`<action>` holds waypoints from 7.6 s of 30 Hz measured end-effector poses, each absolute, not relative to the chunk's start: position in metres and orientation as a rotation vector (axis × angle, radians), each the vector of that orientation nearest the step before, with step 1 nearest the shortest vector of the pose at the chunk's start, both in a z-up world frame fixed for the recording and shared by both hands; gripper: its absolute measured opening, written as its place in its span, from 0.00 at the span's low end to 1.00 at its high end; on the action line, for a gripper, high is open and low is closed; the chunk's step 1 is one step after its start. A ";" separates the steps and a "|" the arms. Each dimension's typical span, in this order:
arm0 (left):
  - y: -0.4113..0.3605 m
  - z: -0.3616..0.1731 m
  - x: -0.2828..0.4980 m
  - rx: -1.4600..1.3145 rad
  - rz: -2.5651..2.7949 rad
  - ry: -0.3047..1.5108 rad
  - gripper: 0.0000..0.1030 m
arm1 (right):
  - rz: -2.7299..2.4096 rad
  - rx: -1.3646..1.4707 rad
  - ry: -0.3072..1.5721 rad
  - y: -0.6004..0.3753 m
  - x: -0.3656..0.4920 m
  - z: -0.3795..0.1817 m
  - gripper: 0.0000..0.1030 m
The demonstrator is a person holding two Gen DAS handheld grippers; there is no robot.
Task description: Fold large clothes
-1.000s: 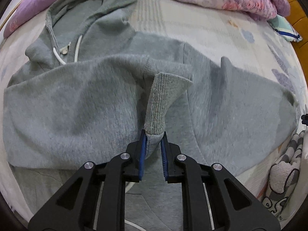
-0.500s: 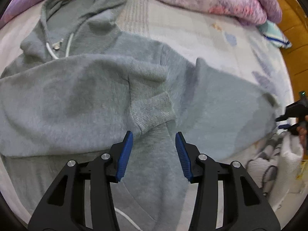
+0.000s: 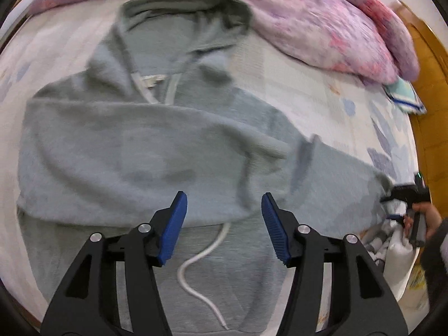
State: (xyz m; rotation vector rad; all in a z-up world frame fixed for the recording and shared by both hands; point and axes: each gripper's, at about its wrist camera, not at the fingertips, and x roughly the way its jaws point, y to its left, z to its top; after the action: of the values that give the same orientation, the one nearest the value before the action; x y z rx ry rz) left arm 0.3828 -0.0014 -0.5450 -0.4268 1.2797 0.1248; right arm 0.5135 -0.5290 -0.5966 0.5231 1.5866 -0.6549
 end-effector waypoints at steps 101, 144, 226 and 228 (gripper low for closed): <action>0.301 -0.555 0.585 -0.391 0.151 1.115 0.07 | 0.409 0.224 1.160 -0.078 0.680 -0.516 0.07; 0.189 -0.561 0.462 -0.991 0.050 1.282 0.74 | 0.139 1.006 1.602 -0.053 0.527 -0.557 0.62; 0.294 -0.561 0.401 -0.848 0.237 1.295 0.05 | 0.268 0.769 1.434 -0.105 0.529 -0.533 0.04; 0.292 -0.542 0.380 -0.872 0.209 1.274 0.05 | 0.312 0.759 1.417 -0.114 0.510 -0.510 0.04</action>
State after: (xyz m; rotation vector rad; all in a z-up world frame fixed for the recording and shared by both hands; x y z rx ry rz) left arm 0.3798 0.2922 -0.5418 -0.8724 1.2745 0.2090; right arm 0.5098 -0.1135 -0.5101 0.7588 1.4171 0.3123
